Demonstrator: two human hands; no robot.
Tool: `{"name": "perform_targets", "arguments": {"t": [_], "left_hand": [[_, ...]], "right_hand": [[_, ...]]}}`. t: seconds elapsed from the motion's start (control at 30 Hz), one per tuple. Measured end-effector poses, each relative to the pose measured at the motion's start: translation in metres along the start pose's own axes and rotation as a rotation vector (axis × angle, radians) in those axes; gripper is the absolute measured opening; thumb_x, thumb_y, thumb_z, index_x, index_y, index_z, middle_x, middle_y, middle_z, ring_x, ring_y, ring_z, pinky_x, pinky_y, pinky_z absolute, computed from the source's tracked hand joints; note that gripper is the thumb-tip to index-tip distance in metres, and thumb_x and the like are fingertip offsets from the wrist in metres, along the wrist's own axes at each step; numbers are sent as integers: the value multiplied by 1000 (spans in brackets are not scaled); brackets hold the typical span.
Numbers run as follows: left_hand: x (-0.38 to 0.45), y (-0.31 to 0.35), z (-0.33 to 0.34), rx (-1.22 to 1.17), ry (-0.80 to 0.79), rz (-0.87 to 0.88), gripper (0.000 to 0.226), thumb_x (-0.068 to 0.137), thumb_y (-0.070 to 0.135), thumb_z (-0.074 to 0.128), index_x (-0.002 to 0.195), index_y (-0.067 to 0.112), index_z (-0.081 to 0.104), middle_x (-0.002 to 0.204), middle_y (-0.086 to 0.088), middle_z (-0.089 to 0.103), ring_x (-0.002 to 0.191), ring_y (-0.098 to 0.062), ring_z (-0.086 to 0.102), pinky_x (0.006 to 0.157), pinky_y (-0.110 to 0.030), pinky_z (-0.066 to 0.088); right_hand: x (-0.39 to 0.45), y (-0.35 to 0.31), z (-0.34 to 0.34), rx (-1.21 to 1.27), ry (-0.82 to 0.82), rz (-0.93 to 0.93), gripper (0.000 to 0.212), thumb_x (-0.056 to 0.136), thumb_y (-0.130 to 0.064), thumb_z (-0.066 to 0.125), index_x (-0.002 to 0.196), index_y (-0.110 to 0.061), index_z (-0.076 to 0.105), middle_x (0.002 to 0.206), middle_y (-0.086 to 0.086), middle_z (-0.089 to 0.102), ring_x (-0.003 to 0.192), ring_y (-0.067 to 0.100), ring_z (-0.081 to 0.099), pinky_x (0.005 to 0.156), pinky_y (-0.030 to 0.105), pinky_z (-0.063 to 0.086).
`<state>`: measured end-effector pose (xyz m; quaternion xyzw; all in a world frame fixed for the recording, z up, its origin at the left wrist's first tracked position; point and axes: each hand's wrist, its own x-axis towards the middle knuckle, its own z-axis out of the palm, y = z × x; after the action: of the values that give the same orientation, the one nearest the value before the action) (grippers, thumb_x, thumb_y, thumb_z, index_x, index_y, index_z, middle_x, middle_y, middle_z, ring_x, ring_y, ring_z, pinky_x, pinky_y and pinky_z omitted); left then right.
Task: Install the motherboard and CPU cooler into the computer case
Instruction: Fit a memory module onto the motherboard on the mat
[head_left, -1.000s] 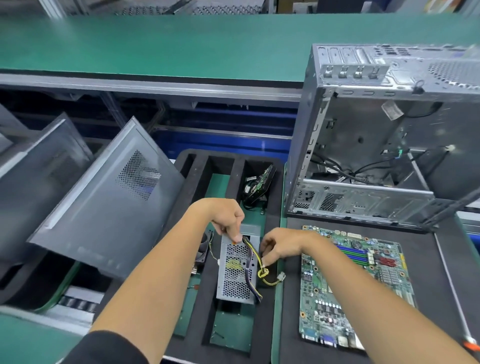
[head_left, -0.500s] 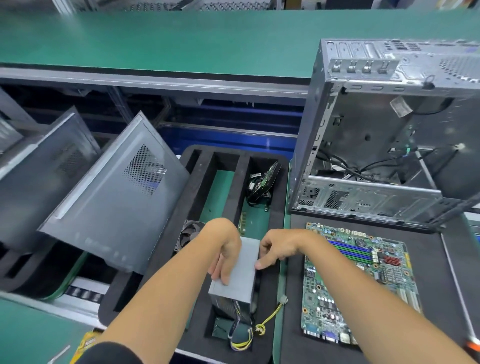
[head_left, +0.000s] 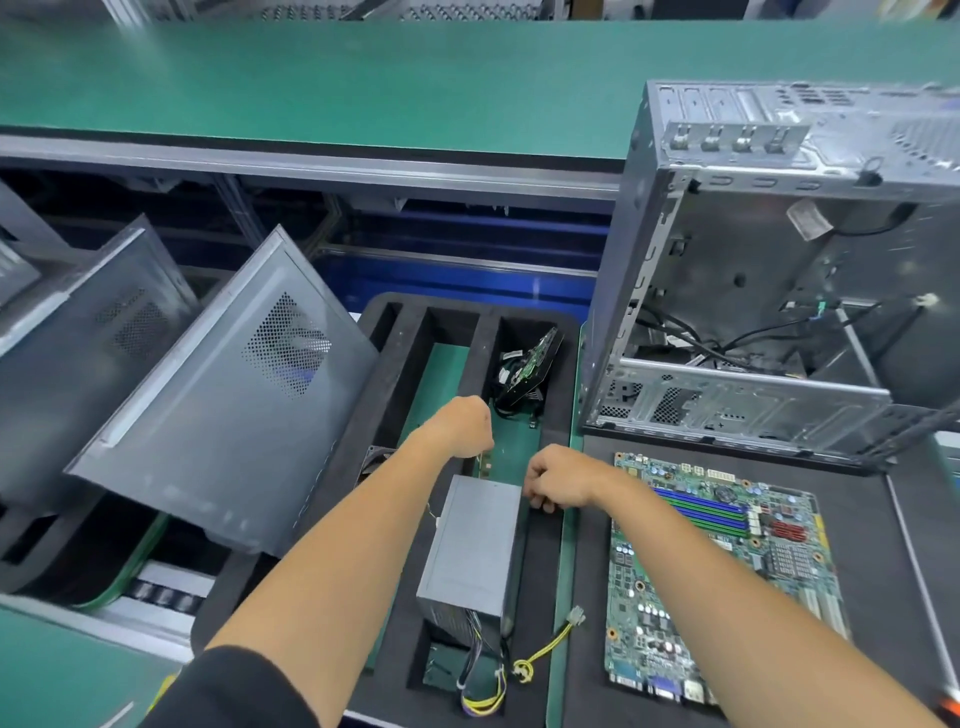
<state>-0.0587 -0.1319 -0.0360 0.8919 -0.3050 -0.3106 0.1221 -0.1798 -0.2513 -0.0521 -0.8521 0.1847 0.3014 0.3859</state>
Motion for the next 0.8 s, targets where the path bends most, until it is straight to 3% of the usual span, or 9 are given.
{"name": "perform_targets", "arguments": {"t": [0.17, 0.27, 0.33, 0.43, 0.57, 0.7, 0.8], "left_hand": [[28, 5, 17, 62, 1, -34, 17, 87, 3, 51, 94, -2, 66, 95, -15, 68, 90, -30, 65, 80, -40, 56], [42, 8, 24, 115, 0, -67, 18, 83, 0, 50, 66, 4, 51, 68, -9, 54, 66, -26, 54, 60, -33, 48], [53, 7, 29, 108, -7, -85, 24, 83, -2, 48, 61, 7, 39, 63, -6, 43, 59, -22, 43, 50, -28, 37], [67, 8, 35, 137, -24, -85, 6, 87, 2, 51, 91, -1, 55, 93, -13, 59, 84, -31, 59, 63, -30, 43], [85, 9, 38, 332, -49, -20, 26, 93, 9, 47, 113, -4, 57, 122, -18, 54, 115, -31, 51, 93, -33, 41], [95, 12, 44, 508, -138, 70, 31, 96, 9, 40, 121, 5, 57, 129, -15, 51, 121, -28, 46, 105, -35, 29], [105, 13, 56, 596, -189, 24, 36, 95, 10, 44, 131, 4, 49, 138, -16, 45, 127, -30, 43, 106, -37, 32]], "right_hand": [[14, -6, -3, -47, 100, -28, 25, 98, -20, 47, 74, -17, 55, 93, 6, 64, 83, 21, 57, 61, 27, 40], [24, -7, -7, -117, 84, -27, 21, 97, -23, 48, 79, -14, 54, 91, 5, 56, 84, 23, 51, 63, 28, 35], [31, -10, -10, -155, 80, -25, 19, 97, -22, 49, 81, -13, 55, 93, 8, 56, 84, 23, 50, 66, 28, 35], [43, -14, -14, -178, 81, -17, 15, 94, -19, 51, 89, -8, 58, 93, 13, 58, 83, 26, 52, 67, 28, 37], [56, -19, -25, -230, 30, 17, 20, 92, -14, 51, 100, 1, 62, 99, 19, 67, 85, 33, 64, 72, 34, 51], [63, -23, -37, -315, 15, 36, 22, 90, -5, 51, 107, 4, 62, 101, 21, 68, 81, 31, 63, 76, 34, 53], [67, -23, -40, -343, 33, 30, 9, 88, -1, 49, 90, -1, 58, 88, 17, 61, 74, 28, 55, 65, 30, 46]]}}
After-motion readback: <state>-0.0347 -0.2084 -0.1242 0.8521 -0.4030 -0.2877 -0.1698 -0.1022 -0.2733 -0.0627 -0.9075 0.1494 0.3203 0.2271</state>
